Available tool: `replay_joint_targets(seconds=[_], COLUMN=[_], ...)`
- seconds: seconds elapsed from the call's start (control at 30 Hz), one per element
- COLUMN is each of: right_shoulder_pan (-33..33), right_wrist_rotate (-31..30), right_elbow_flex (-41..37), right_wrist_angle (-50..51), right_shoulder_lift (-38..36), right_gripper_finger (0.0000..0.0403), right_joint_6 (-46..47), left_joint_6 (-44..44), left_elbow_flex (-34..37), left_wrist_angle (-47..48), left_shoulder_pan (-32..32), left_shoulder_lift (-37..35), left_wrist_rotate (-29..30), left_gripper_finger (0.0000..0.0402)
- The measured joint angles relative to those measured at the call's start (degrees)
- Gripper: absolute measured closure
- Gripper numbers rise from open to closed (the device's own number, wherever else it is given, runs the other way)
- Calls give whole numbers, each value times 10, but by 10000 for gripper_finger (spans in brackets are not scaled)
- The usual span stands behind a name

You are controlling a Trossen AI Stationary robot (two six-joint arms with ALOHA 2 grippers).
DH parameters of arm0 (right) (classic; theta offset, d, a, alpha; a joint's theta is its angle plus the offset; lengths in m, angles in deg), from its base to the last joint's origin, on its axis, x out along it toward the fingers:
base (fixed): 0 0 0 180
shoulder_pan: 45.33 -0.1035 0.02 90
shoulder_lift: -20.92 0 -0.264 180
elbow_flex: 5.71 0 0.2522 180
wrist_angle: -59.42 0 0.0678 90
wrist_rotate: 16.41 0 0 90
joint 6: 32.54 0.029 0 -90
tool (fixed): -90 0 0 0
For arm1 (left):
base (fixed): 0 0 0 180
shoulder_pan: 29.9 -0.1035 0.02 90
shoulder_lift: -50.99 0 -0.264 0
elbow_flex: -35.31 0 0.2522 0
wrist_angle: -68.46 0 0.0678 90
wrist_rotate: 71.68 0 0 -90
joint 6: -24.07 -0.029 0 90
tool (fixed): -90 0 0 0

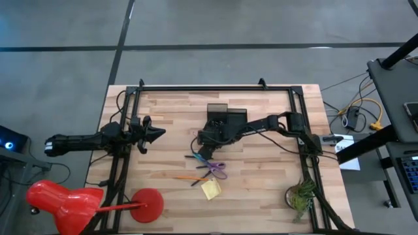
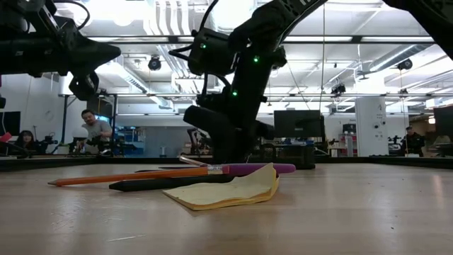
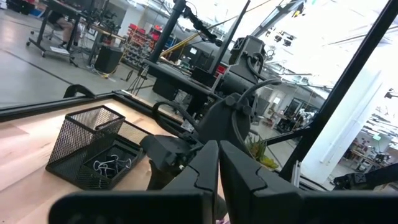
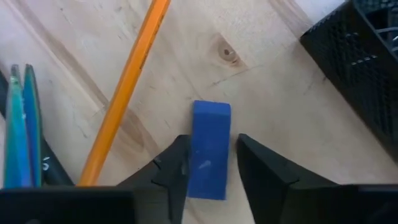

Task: Pick and place office supplies into organizer
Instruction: Put the blue eraser into the desk organizer

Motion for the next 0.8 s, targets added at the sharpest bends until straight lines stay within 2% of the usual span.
replay_joint_targets(seconds=[0.3,0.8], right_shoulder_pan=[-1,-2], right_wrist_rotate=[-12,14], right_elbow_flex=[0,-4], right_wrist_angle=[7,23], right_shoulder_lift=[-4,-46], right_gripper_finger=[365,396], right_joint_6=[-48,-72], left_joint_6=[0,0], left_elbow_flex=[0,0], left_wrist_angle=[0,-1], left_shoulder_pan=[0,0], left_shoulder_lift=[0,0], left_wrist_rotate=[0,0], left_gripper_finger=[402,402])
